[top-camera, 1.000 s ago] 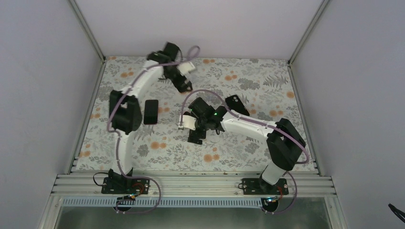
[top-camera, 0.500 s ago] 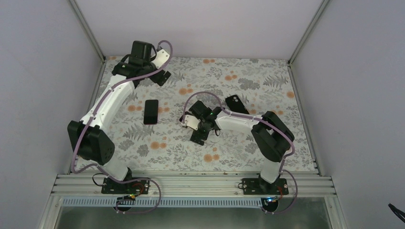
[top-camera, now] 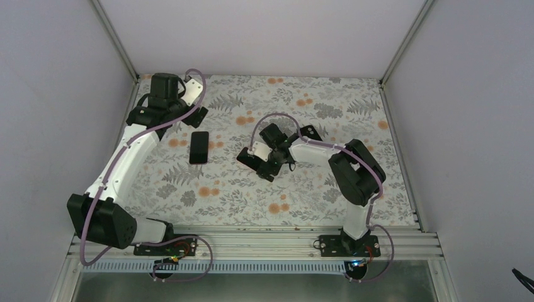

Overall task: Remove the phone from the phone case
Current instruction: Pick up the phone at the center of the board.

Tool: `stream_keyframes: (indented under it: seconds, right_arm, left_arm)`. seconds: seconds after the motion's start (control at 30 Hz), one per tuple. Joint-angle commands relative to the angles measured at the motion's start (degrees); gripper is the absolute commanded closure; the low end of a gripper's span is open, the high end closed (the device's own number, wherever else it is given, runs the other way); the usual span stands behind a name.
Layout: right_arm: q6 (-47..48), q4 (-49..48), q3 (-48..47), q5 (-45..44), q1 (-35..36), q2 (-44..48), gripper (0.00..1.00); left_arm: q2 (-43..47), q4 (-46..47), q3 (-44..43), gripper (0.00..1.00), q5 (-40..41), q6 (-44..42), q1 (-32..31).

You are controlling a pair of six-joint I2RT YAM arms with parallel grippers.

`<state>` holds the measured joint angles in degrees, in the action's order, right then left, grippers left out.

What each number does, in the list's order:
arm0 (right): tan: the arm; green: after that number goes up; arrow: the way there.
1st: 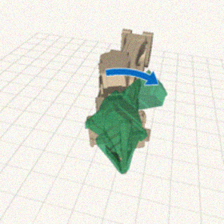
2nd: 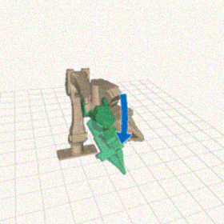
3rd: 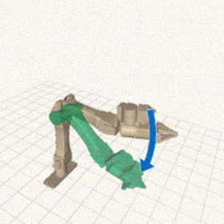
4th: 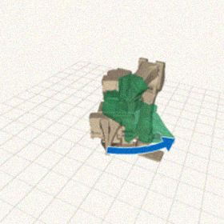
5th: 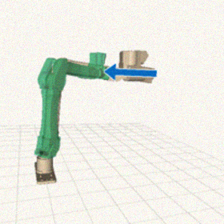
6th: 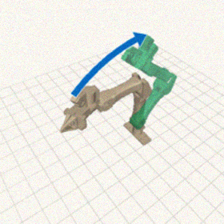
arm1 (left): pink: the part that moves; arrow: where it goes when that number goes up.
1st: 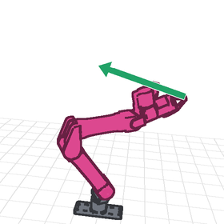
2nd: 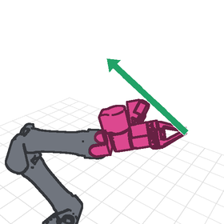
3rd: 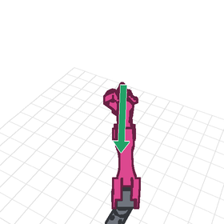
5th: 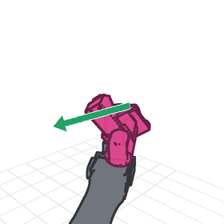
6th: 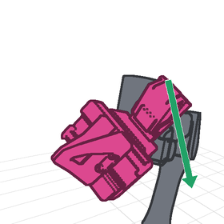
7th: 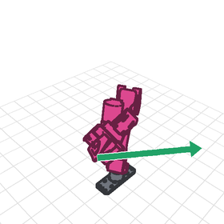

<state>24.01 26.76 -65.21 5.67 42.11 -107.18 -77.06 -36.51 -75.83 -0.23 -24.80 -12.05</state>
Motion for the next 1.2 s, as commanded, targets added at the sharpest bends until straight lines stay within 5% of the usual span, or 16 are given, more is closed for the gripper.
stream_keyframes:
  seconds: [0.0,0.2,0.33,0.67,0.97,1.17]
  right_arm:
    - [2.51,2.2,-1.89,4.34,-1.23,-1.57,0.0]
    - [4.4,5.03,-2.98,6.73,-2.29,-4.17,0.01]
    - [5.47,6.93,-3.69,6.48,-2.33,-6.1,0.35]
    - [4.85,0.47,-0.23,1.42,-2.23,8.28,0.56]
    - [7.33,-0.9,-5.17,-5.33,-1.24,15.91,0.59]
    - [7.71,-0.71,-9.48,-5.78,-0.65,13.29,0.59]
  left_arm:
    - [1.78,0.47,1.93,0.0,-1.99,0.55,0.74]
    - [1.14,-3.04,3.06,0.0,-8.11,-0.35,1.44]
    - [-0.44,-6.32,3.49,0.0,-17.21,-0.9,2.16]
    - [-16.66,-23.11,-5.41,0.0,-44.66,-10.21,3.59]
    - [-39.99,-40.44,-22.07,0.0,-58.78,-18.29,3.91]
    - [-45.46,-41.27,-27.57,0.0,-64.34,-15.39,3.88]
